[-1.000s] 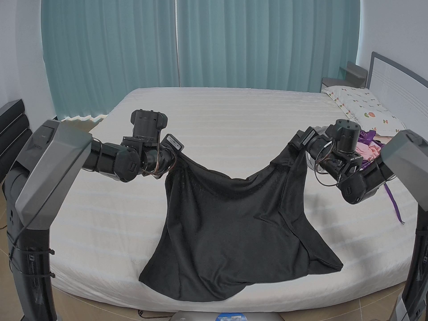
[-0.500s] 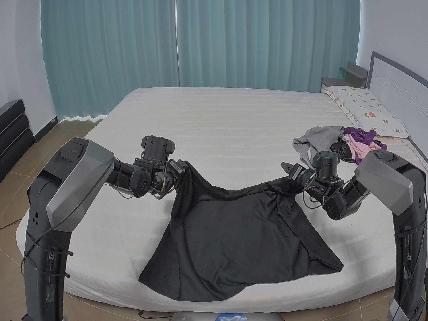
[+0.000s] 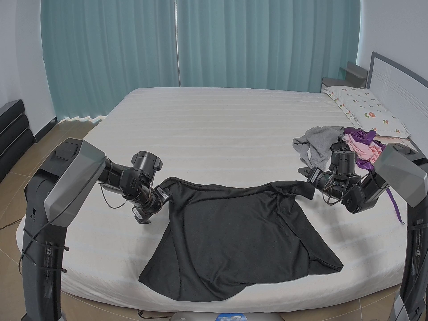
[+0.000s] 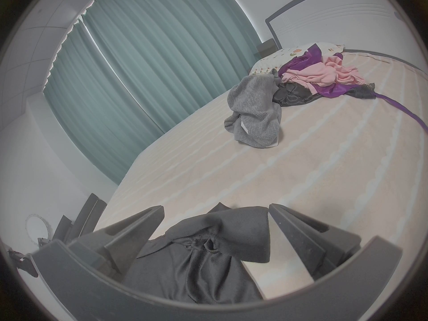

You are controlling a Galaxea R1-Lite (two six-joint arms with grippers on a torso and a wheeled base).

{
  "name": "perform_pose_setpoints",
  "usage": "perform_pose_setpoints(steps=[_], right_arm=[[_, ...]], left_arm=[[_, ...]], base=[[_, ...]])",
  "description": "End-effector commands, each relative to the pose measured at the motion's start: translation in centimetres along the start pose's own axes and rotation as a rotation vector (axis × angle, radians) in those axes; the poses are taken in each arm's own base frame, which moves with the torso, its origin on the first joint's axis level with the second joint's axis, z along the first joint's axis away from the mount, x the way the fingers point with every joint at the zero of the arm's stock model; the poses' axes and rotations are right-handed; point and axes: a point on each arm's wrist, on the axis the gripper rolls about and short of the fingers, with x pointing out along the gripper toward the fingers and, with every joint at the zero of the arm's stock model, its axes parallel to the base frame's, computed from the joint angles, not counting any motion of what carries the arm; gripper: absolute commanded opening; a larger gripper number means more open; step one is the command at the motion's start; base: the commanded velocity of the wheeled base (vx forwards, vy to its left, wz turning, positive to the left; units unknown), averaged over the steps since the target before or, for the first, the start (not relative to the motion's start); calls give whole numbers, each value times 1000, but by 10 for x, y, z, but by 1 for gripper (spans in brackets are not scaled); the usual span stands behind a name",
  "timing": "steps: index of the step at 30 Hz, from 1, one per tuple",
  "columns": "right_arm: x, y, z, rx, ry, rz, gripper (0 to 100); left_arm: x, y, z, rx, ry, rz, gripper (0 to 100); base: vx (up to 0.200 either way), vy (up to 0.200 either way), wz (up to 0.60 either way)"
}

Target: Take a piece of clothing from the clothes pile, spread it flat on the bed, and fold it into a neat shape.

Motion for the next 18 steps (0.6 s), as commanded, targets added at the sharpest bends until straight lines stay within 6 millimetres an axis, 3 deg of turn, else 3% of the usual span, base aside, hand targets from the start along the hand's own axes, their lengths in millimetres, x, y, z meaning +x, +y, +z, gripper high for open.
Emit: perform_pose_setpoints(steps=[1, 6, 10, 13, 15, 16, 18], right_arm=[[-18, 3, 21, 19, -30, 25, 100], [-23, -2, 45, 40, -99, 29, 100], [-30, 0, 46, 71, -90, 30, 100], [-35, 0, 27, 56, -25, 20, 100], [-35, 0, 26, 55, -22, 20, 100], [-35, 6, 11, 42, 22, 13, 100], [-35, 13, 1, 30, 59, 14, 100]], left_arm=[[-25, 3, 10, -10, 49, -66, 100], [-45, 4, 24, -47, 16, -137, 100], [-57, 8, 34, -108, -5, -167, 100], [-63, 21, 33, -142, 1, -160, 100], [-63, 21, 32, -142, 1, -160, 100], [-63, 34, 23, -144, 13, -161, 100], [-60, 42, 15, -139, 9, -158, 100]], base=[[0, 0, 0], [0, 0, 0], [0, 0, 0], [0, 0, 0], [0, 0, 0], [0, 0, 0], [0, 0, 0]])
